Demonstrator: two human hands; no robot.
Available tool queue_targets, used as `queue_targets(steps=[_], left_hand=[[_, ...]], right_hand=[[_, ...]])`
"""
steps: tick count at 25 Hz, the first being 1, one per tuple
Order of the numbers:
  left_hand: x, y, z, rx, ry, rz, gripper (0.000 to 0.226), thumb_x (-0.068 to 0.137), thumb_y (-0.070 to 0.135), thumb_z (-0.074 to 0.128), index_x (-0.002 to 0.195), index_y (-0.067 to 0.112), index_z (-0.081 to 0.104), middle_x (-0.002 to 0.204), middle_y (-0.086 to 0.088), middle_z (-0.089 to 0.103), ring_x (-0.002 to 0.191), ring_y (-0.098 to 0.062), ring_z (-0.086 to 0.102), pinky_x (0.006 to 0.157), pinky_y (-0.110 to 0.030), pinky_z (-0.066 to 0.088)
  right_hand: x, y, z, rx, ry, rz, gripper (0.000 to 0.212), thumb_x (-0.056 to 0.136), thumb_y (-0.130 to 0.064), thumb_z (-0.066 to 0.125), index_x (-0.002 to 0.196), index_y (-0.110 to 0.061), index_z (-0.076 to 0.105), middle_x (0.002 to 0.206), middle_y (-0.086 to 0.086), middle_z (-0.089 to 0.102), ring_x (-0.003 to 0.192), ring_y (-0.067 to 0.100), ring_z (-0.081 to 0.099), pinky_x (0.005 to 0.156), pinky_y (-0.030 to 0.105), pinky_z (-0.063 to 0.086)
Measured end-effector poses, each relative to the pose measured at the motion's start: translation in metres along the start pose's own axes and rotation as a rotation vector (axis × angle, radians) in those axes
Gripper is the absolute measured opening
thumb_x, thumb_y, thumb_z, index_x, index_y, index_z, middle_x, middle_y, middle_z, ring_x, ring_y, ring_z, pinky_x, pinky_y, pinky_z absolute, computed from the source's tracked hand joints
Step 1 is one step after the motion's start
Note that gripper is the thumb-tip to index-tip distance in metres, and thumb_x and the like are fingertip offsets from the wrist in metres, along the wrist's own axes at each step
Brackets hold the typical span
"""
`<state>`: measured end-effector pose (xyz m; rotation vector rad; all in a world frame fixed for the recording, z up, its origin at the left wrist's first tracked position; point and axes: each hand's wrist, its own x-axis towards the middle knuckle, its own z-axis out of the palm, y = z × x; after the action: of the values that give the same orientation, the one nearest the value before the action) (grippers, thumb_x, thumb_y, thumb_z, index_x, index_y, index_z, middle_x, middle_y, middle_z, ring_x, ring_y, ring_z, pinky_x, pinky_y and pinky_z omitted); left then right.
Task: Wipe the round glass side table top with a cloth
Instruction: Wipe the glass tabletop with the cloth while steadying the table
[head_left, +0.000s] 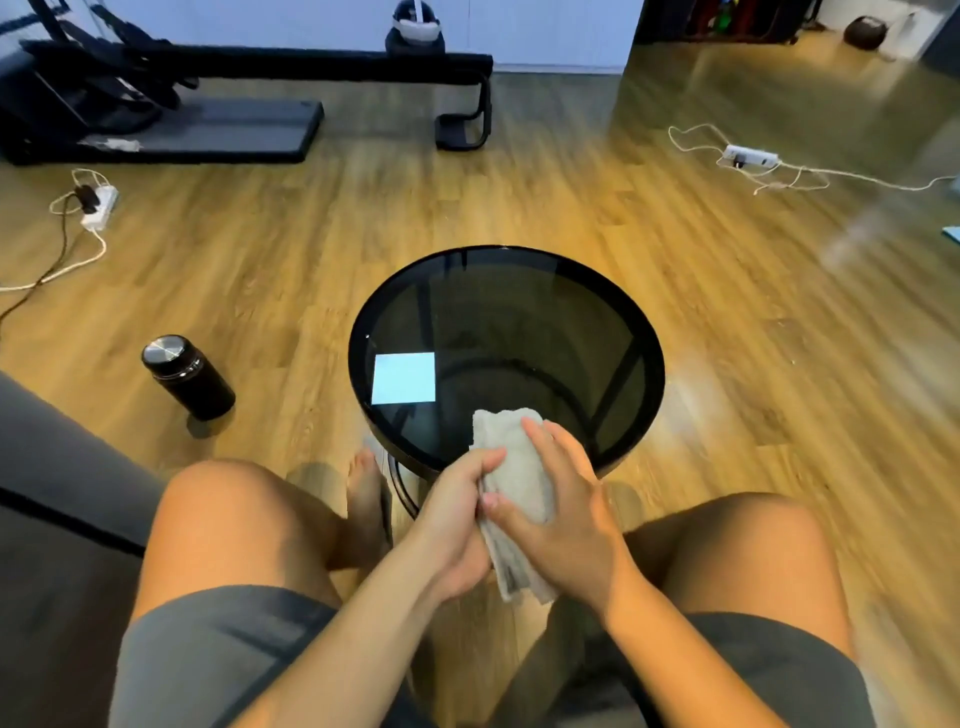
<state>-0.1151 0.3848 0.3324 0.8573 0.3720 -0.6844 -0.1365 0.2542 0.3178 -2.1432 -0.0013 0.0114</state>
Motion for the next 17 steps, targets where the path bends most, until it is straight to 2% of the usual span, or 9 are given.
queue_targets(steps=[1, 2, 4, 6, 8, 10, 12, 15, 17], left_hand=[[0.011, 0.001, 0.001, 0.086, -0.051, -0.009, 0.038, 0.095, 0.035, 0.054, 0.126, 0.014, 0.062, 0.123, -0.016, 0.068, 0.112, -0.027, 0.067, 0.097, -0.042, 0.052], [0.021, 0.004, 0.000, 0.292, -0.076, 0.025, 0.036, 0.096, 0.039, 0.053, 0.124, 0.018, 0.064, 0.126, -0.012, 0.066, 0.114, -0.021, 0.065, 0.100, -0.037, 0.049], [0.055, 0.013, -0.014, 0.992, 0.053, 0.252, 0.033, 0.099, 0.045, 0.048, 0.120, 0.028, 0.066, 0.135, -0.002, 0.059, 0.121, -0.012, 0.056, 0.107, -0.028, 0.039], [0.093, 0.027, -0.041, 1.720, 0.230, 0.520, 0.046, 0.099, 0.051, 0.042, 0.137, 0.027, 0.054, 0.150, 0.001, 0.044, 0.140, -0.016, 0.037, 0.121, -0.042, 0.018], [0.127, 0.041, -0.065, 2.061, 0.228, 0.584, 0.061, 0.097, 0.057, 0.031, 0.149, 0.025, 0.038, 0.160, -0.003, 0.029, 0.151, -0.023, 0.017, 0.121, -0.058, -0.001], [0.148, 0.047, -0.080, 2.194, 0.198, 0.542, 0.069, 0.094, 0.060, 0.024, 0.152, 0.024, 0.032, 0.164, -0.006, 0.021, 0.153, -0.027, 0.007, 0.117, -0.065, -0.004], [0.155, 0.047, -0.088, 2.221, 0.247, 0.542, 0.070, 0.093, 0.060, 0.025, 0.152, 0.023, 0.030, 0.165, -0.009, 0.018, 0.153, -0.029, 0.003, 0.116, -0.067, -0.005], [0.160, 0.045, -0.095, 2.181, 0.329, 0.542, 0.071, 0.093, 0.063, 0.026, 0.153, 0.024, 0.025, 0.165, -0.008, 0.014, 0.153, -0.028, 0.001, 0.118, -0.063, -0.006], [0.164, 0.043, -0.095, 2.212, 0.287, 0.548, 0.073, 0.093, 0.065, 0.025, 0.154, 0.025, 0.025, 0.165, -0.007, 0.015, 0.153, -0.028, 0.003, 0.118, -0.064, -0.003]], right_hand=[[0.007, 0.010, -0.001, -0.038, 0.029, -0.005, 0.068, 0.086, -0.039, 0.070, 0.146, -0.024, 0.042, 0.145, -0.008, 0.038, 0.132, 0.007, 0.039, 0.108, 0.010, 0.029], [0.014, 0.019, -0.005, -0.081, 0.082, -0.010, 0.062, 0.088, -0.030, 0.070, 0.144, -0.020, 0.044, 0.141, -0.004, 0.043, 0.130, 0.011, 0.043, 0.107, 0.012, 0.030], [0.034, 0.040, -0.015, -0.166, 0.178, 0.033, 0.054, 0.093, -0.027, 0.064, 0.143, -0.020, 0.046, 0.139, -0.001, 0.050, 0.128, 0.015, 0.048, 0.109, 0.029, 0.039], [0.052, 0.059, -0.015, -0.315, 0.193, 0.113, 0.052, 0.098, -0.037, 0.052, 0.146, -0.021, 0.041, 0.145, 0.004, 0.047, 0.135, 0.022, 0.043, 0.111, 0.041, 0.037], [0.064, 0.075, 0.005, -0.628, 0.045, 0.193, 0.059, 0.100, -0.049, 0.033, 0.152, -0.022, 0.030, 0.158, 0.014, 0.029, 0.149, 0.033, 0.019, 0.118, 0.053, 0.022], [0.065, 0.086, 0.030, -0.784, -0.084, 0.181, 0.067, 0.098, -0.050, 0.025, 0.155, -0.015, 0.020, 0.163, 0.021, 0.013, 0.151, 0.038, 0.006, 0.118, 0.062, 0.015], [0.068, 0.094, 0.040, -0.839, -0.087, 0.181, 0.070, 0.097, -0.048, 0.020, 0.156, -0.009, 0.015, 0.162, 0.026, 0.010, 0.150, 0.042, 0.007, 0.117, 0.064, 0.013], [0.096, 0.098, 0.038, -0.866, -0.049, 0.265, 0.069, 0.096, -0.046, 0.018, 0.155, -0.009, 0.020, 0.161, 0.028, 0.012, 0.148, 0.046, 0.011, 0.117, 0.064, 0.012], [0.116, 0.099, 0.036, -0.874, -0.042, 0.261, 0.068, 0.095, -0.044, 0.020, 0.153, -0.010, 0.027, 0.159, 0.029, 0.016, 0.147, 0.046, 0.017, 0.116, 0.066, 0.015]])
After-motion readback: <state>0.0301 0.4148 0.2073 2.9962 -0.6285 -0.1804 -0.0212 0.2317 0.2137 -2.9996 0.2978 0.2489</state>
